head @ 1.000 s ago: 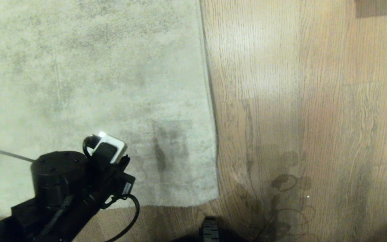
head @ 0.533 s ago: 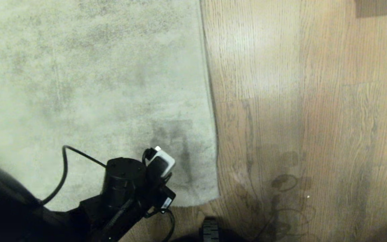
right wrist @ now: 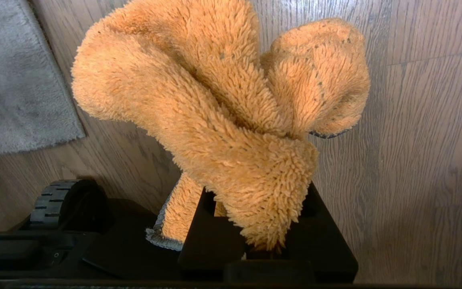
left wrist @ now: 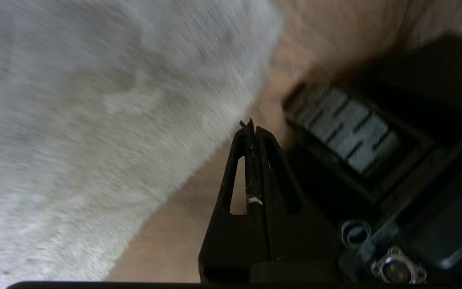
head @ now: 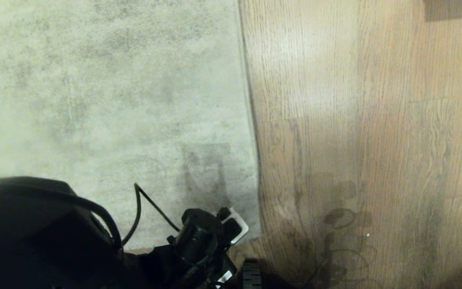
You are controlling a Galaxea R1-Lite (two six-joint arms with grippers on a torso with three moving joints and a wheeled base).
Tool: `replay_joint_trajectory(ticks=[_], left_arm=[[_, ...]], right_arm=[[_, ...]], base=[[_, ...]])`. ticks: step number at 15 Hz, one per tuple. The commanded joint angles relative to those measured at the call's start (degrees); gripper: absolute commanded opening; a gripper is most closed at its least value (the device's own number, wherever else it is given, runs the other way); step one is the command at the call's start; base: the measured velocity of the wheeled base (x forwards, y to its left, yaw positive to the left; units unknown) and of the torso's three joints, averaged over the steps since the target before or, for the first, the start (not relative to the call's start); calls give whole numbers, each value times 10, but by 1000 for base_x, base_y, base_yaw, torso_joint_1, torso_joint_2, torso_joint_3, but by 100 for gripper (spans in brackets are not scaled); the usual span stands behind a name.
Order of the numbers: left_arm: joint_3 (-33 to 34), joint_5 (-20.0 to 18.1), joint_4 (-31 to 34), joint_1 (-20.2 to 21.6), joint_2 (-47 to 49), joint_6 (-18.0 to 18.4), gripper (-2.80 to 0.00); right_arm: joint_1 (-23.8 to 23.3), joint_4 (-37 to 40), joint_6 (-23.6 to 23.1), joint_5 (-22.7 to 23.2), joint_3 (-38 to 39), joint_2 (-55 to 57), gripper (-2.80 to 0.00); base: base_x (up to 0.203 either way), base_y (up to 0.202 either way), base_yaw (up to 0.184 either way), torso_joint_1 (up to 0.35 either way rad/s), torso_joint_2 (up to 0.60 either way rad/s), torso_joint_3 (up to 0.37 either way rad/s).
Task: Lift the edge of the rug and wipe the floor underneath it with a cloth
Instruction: Put down the rag
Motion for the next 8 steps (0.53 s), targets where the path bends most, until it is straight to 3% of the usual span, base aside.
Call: replay_joint_trajectory(ticks=[1, 8], left_arm=[[-21, 4, 22, -2, 27, 2, -280], [-114, 4, 166, -3, 74, 14, -280]], right_arm=[[0, 0, 0, 0, 0, 1, -280], [0, 0, 0, 0, 0, 1, -280]], base=[[0, 0, 0, 0, 0, 0], [0, 0, 0, 0, 0, 0]])
